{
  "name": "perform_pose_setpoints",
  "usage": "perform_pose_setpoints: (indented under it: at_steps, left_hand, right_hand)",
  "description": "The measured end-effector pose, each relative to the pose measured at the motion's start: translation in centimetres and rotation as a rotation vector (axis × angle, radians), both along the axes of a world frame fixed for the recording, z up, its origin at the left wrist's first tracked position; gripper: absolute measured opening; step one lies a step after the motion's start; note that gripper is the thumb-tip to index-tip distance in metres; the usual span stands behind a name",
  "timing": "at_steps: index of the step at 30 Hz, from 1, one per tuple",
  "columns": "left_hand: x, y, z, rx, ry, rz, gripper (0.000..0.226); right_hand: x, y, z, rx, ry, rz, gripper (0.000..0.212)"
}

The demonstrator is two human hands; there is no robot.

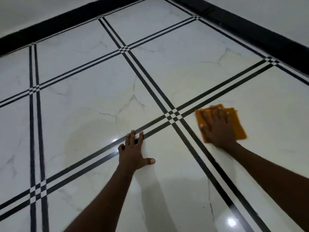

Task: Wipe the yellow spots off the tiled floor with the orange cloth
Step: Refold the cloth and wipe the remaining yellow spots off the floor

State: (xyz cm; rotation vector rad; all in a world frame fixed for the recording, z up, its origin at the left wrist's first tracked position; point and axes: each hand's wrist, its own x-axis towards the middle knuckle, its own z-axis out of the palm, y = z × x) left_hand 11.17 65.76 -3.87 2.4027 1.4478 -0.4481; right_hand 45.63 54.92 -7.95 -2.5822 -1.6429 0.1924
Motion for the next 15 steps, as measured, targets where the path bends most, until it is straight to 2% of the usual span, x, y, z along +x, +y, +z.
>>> perform_pose_setpoints:
  at_steps: [2, 4, 7, 9, 11, 13, 15]
  left_hand:
    - [0.3, 0.0, 0.1, -0.001, 0.024, 0.014, 0.127]
    - [1.5, -0.3, 0.7, -0.005, 0.058, 0.015, 0.129]
    - [3.1, -0.9, 1.7, 0.007, 0.116, 0.018, 0.127]
    - [3.6, -1.6, 1.7, 0.017, 0.117, -0.005, 0.118]
    - [3.3, -2.4, 1.5, 0.052, 0.088, -0.061, 0.109]
    - [3.2, -3.2, 1.4, 0.098, 0.031, -0.148, 0.098]
    - [4.0, -4.2, 1.2, 0.098, -0.033, -0.218, 0.092]
  right_hand:
    - [0.2, -2.9, 0.3, 0.034, 0.006, -0.126, 0.072]
    - [-4.0, -4.3, 0.2, 0.067, 0.010, -0.146, 0.071]
    - [-10.7, -2.4, -0.4, 0.100, 0.081, 0.143, 0.071]
    - [-10.6, -0.4, -0.5, 0.088, 0.087, 0.288, 0.070]
    - [-7.4, -0.1, -0.8, 0.099, 0.031, 0.202, 0.069]
    - [-3.6, -2.0, -1.3, 0.103, 0.000, -0.045, 0.069]
    - [-2.0, -5.0, -1.2, 0.118, 0.019, -0.198, 0.069]
